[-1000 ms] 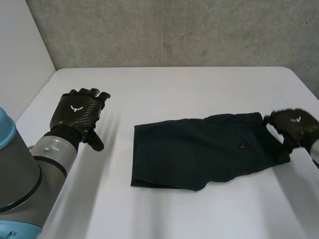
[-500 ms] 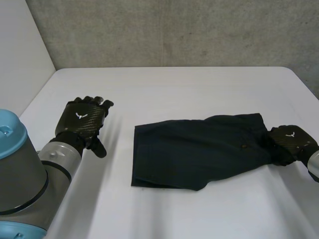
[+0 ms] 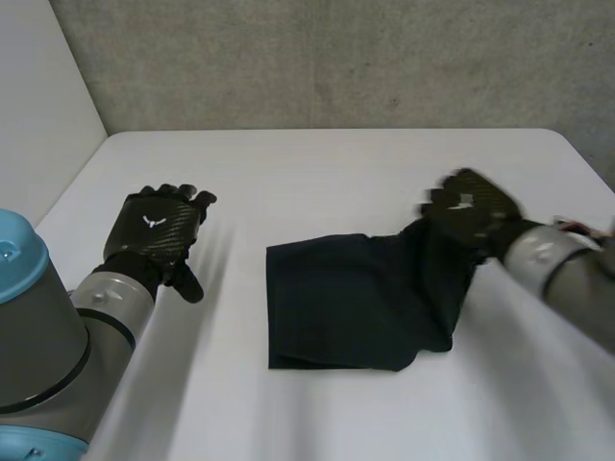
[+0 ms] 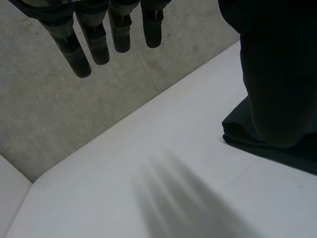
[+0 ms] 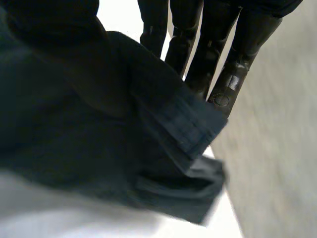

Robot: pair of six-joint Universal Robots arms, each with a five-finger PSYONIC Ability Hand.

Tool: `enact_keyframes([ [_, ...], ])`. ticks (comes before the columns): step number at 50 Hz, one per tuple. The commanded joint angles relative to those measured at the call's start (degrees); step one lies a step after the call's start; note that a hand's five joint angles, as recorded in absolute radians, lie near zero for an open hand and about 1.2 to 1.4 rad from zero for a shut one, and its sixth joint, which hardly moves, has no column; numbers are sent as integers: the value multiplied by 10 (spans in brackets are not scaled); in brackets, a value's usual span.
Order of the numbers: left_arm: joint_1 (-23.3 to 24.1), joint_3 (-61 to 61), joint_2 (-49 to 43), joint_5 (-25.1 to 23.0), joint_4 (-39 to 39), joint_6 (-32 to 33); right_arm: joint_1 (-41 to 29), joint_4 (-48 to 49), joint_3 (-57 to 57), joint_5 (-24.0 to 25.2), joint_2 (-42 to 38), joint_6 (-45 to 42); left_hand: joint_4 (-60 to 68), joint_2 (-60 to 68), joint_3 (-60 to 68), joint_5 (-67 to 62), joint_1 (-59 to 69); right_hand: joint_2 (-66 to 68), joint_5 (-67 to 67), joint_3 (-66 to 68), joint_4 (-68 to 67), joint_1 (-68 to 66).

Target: Fold the shorts.

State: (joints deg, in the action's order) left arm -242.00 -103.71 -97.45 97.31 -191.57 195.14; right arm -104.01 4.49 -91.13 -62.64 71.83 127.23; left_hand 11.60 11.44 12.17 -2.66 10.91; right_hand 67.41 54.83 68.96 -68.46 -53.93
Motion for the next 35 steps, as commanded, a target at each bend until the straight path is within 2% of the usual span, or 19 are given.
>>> enact_keyframes([
  [1, 0, 0, 4, 2, 1, 0, -206, -21, 61, 9, -58, -63, -16, -14, -22, 27, -9, 126, 152, 110, -115, -261],
  [3, 0, 0, 5, 2, 1, 0, -250, -24, 64, 10, -82, -75, -16, -14, -22, 27, -9, 126, 152, 110, -115, -261],
  [9, -2, 2, 6, 2, 1, 0, -287, -26, 61, 8, -129, -73, -16, -14, -22, 27, -9, 126, 152, 110, -115, -261],
  [10, -2, 2, 6, 1, 1, 0, -287, -26, 61, 8, -131, -69, -16, -14, -22, 27, -9, 72, 97, 56, -61, -206],
  [11, -2, 3, 8, 1, 1, 0, -288, -26, 61, 7, -130, -63, -16, -14, -22, 27, -9, -212, -186, -228, 223, 77],
  [13, -3, 9, 10, 0, 1, 1, -287, -24, 63, 7, -126, -48, -16, -14, -22, 27, -9, -421, -395, -437, 432, 286],
  [14, -3, 11, 10, 0, 1, 1, -284, -21, 67, 9, -122, -21, -16, -14, -22, 27, -9, -477, -451, -492, 487, 342],
  [17, -3, 28, 10, -1, 0, 1, -272, -14, 73, 9, -106, 52, -11, -9, -16, 21, -4, -521, -495, -536, 531, 386],
  [18, -3, 36, 10, -1, 0, 1, -256, -6, 77, 9, -83, 115, -9, -7, -15, 19, -2, -574, -548, -590, 585, 439],
  [21, 0, 68, 9, 2, 1, 0, -232, 9, 81, -4, -40, 219, 5, 6, -1, 6, 11, -574, -548, -590, 585, 439],
  [22, 0, 75, 9, 2, 1, -1, -218, 15, 84, -15, -15, 287, 8, 10, 2, 3, 15, -574, -548, -590, 585, 439],
  [26, 9, 116, 2, 3, 4, -1, -184, 16, 97, -58, 17, 428, 8, 10, 2, 3, 15, -574, -548, -590, 585, 439],
  [29, 44, 146, -22, 2, 7, -27, -158, 5, 99, -90, 20, 474, 8, 10, 2, 3, 15, -574, -548, -590, 585, 439],
  [31, 80, 165, -56, 2, 9, -55, -139, -20, 97, -105, 16, 478, 8, 10, 2, 3, 15, -574, -548, -590, 585, 439],
  [35, 121, 176, -108, 5, 29, -85, -133, -50, 100, -114, -23, 469, 6, 8, 1, 4, 13, -574, -548, -590, 585, 439],
])
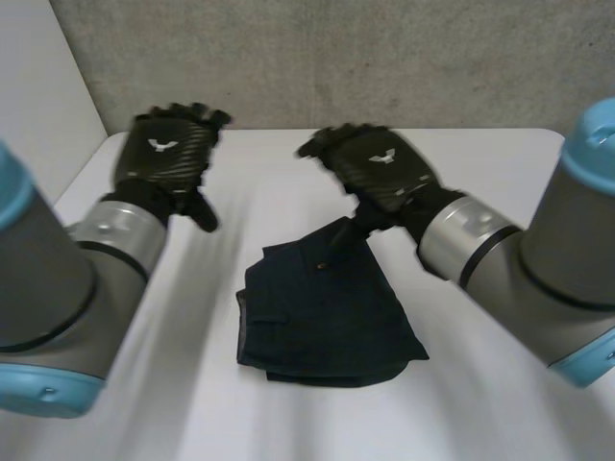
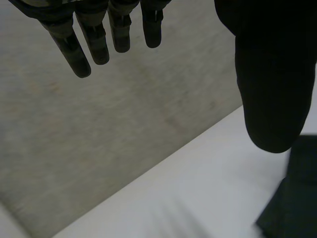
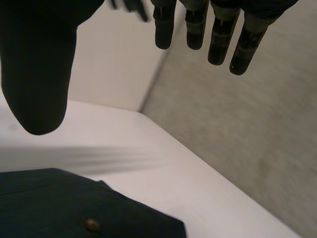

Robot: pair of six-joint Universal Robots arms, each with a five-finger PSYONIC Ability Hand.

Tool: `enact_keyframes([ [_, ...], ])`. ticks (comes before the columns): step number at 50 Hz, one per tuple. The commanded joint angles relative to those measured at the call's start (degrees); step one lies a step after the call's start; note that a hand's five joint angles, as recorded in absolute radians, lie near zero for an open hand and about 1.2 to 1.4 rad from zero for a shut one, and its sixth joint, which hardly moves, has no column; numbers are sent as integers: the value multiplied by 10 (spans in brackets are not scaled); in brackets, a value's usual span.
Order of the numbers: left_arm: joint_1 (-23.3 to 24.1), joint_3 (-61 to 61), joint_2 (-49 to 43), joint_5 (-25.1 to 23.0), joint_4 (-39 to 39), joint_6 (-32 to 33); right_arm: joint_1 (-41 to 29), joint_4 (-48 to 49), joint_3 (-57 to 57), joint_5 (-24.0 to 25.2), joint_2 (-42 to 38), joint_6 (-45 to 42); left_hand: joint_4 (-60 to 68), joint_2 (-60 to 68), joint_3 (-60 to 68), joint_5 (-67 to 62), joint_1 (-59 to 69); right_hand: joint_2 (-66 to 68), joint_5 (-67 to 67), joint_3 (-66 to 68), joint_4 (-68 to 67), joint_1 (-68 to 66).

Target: Fold the shorts.

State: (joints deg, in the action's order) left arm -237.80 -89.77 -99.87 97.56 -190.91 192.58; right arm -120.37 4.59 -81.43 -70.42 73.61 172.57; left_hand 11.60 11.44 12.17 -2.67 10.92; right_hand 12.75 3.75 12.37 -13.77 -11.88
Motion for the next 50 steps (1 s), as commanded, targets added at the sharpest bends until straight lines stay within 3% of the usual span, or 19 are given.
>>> enact_keyframes([
  [1, 85, 37, -95, 3, 27, -62, 32, -54, 5, -34, -52, 13, 6, 8, 1, 4, 13, -28, -37, -24, 38, 19],
  [6, 110, 36, -159, 32, 51, -66, 30, -66, 11, -34, -117, -1, 6, 8, 1, 4, 13, -28, -37, -24, 38, 19],
  [12, 121, 29, -194, 122, 65, -61, 25, -65, 17, -29, -181, -9, 1, 3, -4, 9, 8, -28, -37, -24, 38, 19],
  [28, 89, 15, -231, 123, 70, -42, 25, -31, 6, -40, -222, -94, -4, -2, -9, 14, 3, -28, -37, -24, 38, 19],
  [33, 90, 33, -198, 112, 74, -19, 30, -30, 6, -40, -185, -85, -4, -2, -9, 14, 3, -28, -37, -24, 38, 19],
  [38, 81, 65, -105, 53, 96, -22, 33, -27, 15, -66, -72, -69, 3, 5, -3, 8, 10, -28, -37, -24, 38, 19],
  [46, -22, 202, 35, 7, 228, -69, 89, -83, 73, -196, 40, -20, 5, 6, -1, 6, 11, -28, -37, -24, 38, 19],
  [50, -64, 269, 43, -5, 331, -96, 107, -144, 104, -201, 49, -17, -4, -2, -9, 14, 3, -28, -37, -24, 38, 19],
])
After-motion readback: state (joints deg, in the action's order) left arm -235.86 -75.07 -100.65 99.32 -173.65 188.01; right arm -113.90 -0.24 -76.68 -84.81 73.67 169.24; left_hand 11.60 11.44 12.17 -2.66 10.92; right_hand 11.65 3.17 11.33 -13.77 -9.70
